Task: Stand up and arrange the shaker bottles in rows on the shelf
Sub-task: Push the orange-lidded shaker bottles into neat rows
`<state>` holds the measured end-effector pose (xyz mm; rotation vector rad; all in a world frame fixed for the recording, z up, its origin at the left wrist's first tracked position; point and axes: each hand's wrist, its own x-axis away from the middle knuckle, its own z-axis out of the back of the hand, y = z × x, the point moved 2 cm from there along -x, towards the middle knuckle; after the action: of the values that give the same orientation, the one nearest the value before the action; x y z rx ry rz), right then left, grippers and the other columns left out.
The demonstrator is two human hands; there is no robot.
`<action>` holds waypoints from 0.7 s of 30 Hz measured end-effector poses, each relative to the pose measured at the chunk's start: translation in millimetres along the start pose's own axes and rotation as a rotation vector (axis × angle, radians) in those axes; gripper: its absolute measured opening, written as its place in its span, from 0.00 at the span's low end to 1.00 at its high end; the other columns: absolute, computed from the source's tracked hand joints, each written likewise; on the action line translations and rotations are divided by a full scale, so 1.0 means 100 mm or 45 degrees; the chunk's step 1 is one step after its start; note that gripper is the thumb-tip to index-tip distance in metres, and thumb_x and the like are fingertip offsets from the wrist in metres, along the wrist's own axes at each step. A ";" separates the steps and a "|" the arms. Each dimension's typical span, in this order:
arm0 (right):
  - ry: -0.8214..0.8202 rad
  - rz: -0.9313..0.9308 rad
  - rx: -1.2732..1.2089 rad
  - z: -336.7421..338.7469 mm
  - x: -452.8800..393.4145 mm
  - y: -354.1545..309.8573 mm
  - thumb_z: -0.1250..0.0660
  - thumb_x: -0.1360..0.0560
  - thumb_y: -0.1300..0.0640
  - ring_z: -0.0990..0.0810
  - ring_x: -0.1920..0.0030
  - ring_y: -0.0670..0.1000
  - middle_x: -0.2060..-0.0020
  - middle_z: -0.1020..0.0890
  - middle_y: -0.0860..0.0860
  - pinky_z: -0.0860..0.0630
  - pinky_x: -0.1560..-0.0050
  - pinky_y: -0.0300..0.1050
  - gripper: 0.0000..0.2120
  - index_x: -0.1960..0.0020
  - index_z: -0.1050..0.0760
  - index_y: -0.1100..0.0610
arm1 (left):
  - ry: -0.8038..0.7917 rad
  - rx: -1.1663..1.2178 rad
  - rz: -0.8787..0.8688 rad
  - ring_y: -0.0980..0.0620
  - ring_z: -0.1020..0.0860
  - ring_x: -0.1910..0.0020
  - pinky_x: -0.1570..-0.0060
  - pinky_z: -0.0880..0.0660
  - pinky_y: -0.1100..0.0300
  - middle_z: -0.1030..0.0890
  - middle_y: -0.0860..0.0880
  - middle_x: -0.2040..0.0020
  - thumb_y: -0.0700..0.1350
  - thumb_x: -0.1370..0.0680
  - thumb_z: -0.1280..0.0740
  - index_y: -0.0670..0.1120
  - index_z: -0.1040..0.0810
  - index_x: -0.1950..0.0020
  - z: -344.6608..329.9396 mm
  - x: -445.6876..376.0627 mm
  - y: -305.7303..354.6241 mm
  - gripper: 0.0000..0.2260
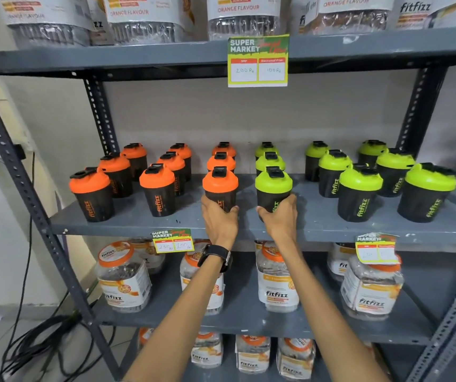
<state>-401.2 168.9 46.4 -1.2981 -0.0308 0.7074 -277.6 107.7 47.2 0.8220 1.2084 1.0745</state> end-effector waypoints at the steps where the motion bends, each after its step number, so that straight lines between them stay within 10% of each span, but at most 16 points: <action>1: -0.006 -0.003 -0.003 0.00 0.00 0.00 0.22 0.32 0.59 0.24 0.37 0.62 0.39 0.25 0.62 0.25 0.41 0.51 0.32 0.36 0.35 0.66 | -0.004 -0.002 -0.005 0.37 0.25 0.33 0.35 0.25 0.43 0.25 0.38 0.34 0.38 0.28 0.24 0.39 0.35 0.29 -0.01 0.00 0.00 0.31; 13: -0.068 -0.048 -0.020 0.07 -0.05 0.05 0.23 0.31 0.60 0.27 0.34 0.63 0.35 0.27 0.63 0.28 0.36 0.53 0.35 0.32 0.37 0.66 | -0.035 -0.031 -0.010 0.37 0.27 0.32 0.32 0.26 0.42 0.27 0.38 0.33 0.38 0.27 0.25 0.39 0.36 0.28 -0.04 -0.02 -0.06 0.31; 18: -0.077 -0.021 -0.050 0.11 0.15 0.10 0.23 0.31 0.59 0.39 0.24 0.60 0.24 0.40 0.62 0.37 0.27 0.51 0.50 0.21 0.53 0.64 | -0.098 -0.034 0.000 0.40 0.38 0.21 0.23 0.39 0.48 0.37 0.38 0.22 0.42 0.28 0.22 0.38 0.51 0.19 -0.02 0.01 -0.09 0.47; 21: 0.138 0.139 -0.140 0.17 0.46 0.20 0.28 0.26 0.58 0.34 0.27 0.55 0.26 0.35 0.58 0.33 0.31 0.45 0.40 0.22 0.47 0.58 | -0.093 -0.078 -0.048 0.45 0.44 0.19 0.24 0.45 0.58 0.44 0.41 0.18 0.46 0.28 0.22 0.41 0.56 0.18 0.10 0.11 -0.19 0.51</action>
<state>-380.3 208.3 17.1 -1.4502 0.0908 0.7355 -264.0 112.7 28.2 0.7814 1.1204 1.0376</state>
